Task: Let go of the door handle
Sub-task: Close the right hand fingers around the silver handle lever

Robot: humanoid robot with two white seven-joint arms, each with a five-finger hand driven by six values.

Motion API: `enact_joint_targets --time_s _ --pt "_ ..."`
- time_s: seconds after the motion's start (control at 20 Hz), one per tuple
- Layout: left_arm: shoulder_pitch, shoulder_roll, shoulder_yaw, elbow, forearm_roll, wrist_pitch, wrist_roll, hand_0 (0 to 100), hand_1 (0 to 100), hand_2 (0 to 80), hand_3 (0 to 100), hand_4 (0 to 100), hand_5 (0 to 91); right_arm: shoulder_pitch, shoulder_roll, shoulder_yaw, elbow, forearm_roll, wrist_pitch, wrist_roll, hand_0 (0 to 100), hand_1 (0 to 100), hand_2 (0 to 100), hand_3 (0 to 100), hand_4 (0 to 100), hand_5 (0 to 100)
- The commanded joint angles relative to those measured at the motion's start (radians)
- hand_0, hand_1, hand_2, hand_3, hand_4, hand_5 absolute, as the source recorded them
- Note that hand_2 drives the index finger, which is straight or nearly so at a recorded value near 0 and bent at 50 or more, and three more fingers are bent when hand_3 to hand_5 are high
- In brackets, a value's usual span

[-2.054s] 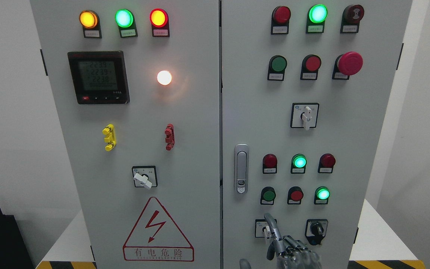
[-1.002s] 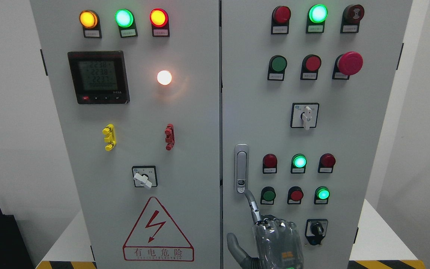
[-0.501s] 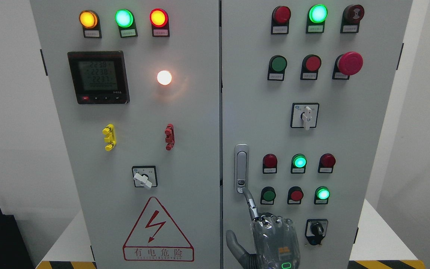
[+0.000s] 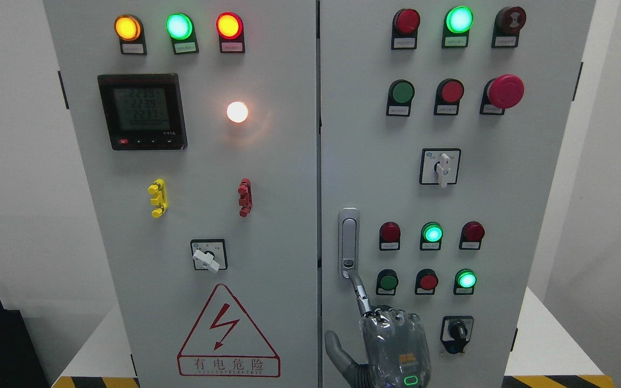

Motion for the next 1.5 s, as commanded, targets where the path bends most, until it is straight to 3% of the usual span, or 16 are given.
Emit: enact_joint_targets --time_s 0.0,1.45 --pt "0.000 0.000 0.011 0.017 0.000 0.000 0.001 12 39 0.0 0 0 0.0 -0.004 0.000 0.001 0.019 0.000 0.000 0.000 30 44 0 100 100 100" --pt "0.000 0.000 0.011 0.017 0.000 0.000 0.001 12 39 0.0 0 0 0.0 -0.021 -0.002 -0.008 0.060 -0.006 0.000 0.003 31 44 3 100 100 100"
